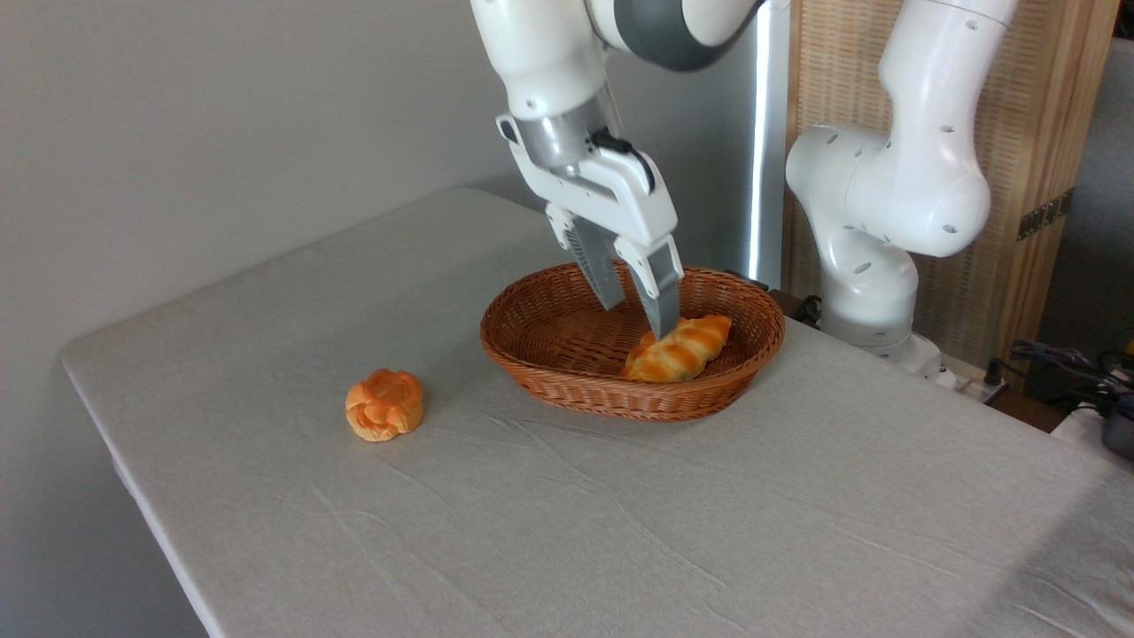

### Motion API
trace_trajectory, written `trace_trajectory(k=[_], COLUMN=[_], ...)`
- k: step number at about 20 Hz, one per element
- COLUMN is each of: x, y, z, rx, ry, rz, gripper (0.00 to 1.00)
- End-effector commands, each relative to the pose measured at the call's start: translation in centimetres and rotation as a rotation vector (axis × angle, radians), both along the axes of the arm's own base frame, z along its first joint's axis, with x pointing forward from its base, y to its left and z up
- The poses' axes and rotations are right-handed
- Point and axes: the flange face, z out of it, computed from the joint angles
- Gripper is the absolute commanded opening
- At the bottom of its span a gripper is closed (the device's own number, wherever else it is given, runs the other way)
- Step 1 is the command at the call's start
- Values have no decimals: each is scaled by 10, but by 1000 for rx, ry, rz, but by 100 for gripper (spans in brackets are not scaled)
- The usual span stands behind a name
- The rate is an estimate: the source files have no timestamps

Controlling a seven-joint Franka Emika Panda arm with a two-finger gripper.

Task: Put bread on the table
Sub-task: 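Lower the gripper into the basket and close it on the braided roll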

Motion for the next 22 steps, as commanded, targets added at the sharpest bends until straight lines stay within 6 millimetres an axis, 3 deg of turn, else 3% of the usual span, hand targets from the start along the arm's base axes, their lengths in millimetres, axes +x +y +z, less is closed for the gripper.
trace_trajectory(k=[1,7,13,14,15,16,17,18,22], x=[-14,-28,-35,-36,-35,-35,-35,-35,-35], y=[2,-6,-4,-4,-3,-3,-2,-2,-2], z=[-29,-71,-90,-91,-91,-90,-90,-89,-89], rx=[10,17,20,18,13,11,11,10,9], ry=[28,58,81,83,83,82,82,81,81], rz=[-30,-60,-63,-69,-81,-91,-93,-92,-95], gripper=[100,100,100,88,64,47,38,34,34])
